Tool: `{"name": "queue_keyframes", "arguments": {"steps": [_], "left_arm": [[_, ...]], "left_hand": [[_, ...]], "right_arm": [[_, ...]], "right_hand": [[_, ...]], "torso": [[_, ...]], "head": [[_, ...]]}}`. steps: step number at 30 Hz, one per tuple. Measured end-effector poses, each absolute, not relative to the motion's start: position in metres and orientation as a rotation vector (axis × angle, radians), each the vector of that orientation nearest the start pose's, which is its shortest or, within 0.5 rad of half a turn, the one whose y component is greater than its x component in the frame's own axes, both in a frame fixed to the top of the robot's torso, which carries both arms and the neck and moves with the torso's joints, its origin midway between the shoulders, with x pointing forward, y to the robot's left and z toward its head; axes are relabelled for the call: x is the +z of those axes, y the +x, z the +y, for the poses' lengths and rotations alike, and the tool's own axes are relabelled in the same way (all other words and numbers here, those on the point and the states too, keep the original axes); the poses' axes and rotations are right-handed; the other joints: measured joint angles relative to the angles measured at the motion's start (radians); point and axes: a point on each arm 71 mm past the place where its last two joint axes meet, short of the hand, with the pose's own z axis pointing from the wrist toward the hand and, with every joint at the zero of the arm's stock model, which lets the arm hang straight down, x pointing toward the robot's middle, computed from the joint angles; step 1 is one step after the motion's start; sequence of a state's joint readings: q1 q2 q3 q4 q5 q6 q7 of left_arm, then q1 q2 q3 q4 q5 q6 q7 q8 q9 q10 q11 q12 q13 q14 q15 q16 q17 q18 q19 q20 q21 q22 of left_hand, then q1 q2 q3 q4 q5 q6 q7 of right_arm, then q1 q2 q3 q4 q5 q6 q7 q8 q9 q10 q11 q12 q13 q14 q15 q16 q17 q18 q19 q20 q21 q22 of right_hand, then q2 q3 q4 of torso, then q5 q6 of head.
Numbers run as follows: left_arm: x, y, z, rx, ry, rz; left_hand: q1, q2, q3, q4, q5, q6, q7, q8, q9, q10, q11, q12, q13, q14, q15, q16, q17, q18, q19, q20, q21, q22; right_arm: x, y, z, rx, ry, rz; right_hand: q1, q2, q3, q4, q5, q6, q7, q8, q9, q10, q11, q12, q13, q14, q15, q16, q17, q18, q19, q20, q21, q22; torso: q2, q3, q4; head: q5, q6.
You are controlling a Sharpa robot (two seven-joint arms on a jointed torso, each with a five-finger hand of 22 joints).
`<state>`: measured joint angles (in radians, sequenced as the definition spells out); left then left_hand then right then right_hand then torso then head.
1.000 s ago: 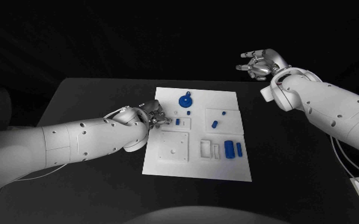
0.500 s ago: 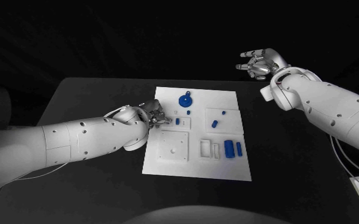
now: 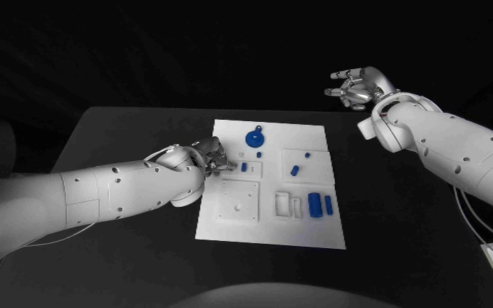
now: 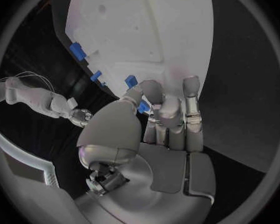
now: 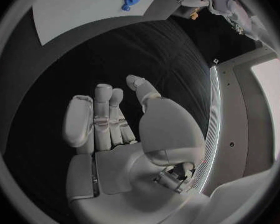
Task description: Assemble the parts on the task board
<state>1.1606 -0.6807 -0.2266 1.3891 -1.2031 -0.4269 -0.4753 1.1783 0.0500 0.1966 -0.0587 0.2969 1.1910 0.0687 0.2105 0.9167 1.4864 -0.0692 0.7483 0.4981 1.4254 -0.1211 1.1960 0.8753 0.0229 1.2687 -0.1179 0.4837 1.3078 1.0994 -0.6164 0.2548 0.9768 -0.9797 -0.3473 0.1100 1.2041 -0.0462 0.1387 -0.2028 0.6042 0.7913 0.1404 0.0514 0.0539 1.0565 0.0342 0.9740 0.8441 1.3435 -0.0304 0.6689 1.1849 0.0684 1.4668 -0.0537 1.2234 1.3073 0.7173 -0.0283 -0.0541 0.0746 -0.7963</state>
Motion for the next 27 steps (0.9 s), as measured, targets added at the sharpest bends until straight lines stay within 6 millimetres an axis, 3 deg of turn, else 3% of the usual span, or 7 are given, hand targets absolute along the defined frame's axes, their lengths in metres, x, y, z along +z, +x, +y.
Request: {"name": "queue_keyframes", "arguments": {"steps": [15, 20, 27], "left_arm": [[-0.286, 0.4768, 0.1869, -0.353, -0.285, 1.958], [-0.2863, 0.4771, 0.1866, -0.351, -0.284, 1.958], [-0.2868, 0.4777, 0.1864, -0.348, -0.282, 1.957]], "left_hand": [[0.004, -0.009, -0.031, 0.028, -0.019, -0.002, -0.006, 0.03, 0.022, 0.002, 0.002, 0.004, -0.001, 0.0, 0.0, 0.004, 0.002, 0.0, 0.004, 0.004, 0.0, 0.0], [0.006, -0.011, -0.036, 0.034, -0.023, -0.001, -0.014, 0.032, 0.028, 0.002, 0.002, 0.004, -0.001, 0.0, 0.0, 0.004, 0.002, 0.0, 0.004, 0.004, 0.0, 0.0], [0.009, -0.017, -0.054, 0.055, -0.033, 0.006, -0.021, 0.039, 0.029, 0.004, 0.004, 0.004, -0.002, 0.0, 0.0, 0.004, 0.002, 0.0, 0.004, 0.004, 0.0, 0.0]], "right_arm": [[-0.1798, 0.5816, -0.2688, 0.807, 0.539, 1.456], [-0.1804, 0.5814, -0.2687, 0.807, 0.539, 1.458], [-0.1812, 0.5812, -0.2683, 0.808, 0.54, 1.459]], "right_hand": [[-0.004, -0.004, 0.003, 0.003, 0.0, 0.0, 0.0, 0.0, 0.0, 0.0, 0.0, 0.0, 0.0, 0.0, 0.0, 0.0, 0.0, 0.0, 0.0, 0.0, 0.0, 0.0], [-0.004, -0.004, 0.011, 0.005, 0.04, 0.0, 0.0, 0.0, 0.0, -0.002, -0.002, 0.0, 0.0, -0.004, -0.004, 0.0, 0.0, 0.0, 0.0, 0.0, 0.0, 0.0], [-0.004, -0.004, 0.011, 0.005, 0.041, 0.002, 0.002, 0.0, 0.0, -0.004, -0.004, 0.0, 0.0, -0.004, -0.004, 0.0, 0.0, 0.0, 0.0, 0.0, 0.0, 0.0]], "torso": [[0.0, 0.0004, -0.0005], [0.0, 0.0001, 0.0001], [0.0, -0.0001, 0.0007]], "head": [[-0.003, 0.002], [-0.003, 0.001], [-0.003, 0.001]]}}
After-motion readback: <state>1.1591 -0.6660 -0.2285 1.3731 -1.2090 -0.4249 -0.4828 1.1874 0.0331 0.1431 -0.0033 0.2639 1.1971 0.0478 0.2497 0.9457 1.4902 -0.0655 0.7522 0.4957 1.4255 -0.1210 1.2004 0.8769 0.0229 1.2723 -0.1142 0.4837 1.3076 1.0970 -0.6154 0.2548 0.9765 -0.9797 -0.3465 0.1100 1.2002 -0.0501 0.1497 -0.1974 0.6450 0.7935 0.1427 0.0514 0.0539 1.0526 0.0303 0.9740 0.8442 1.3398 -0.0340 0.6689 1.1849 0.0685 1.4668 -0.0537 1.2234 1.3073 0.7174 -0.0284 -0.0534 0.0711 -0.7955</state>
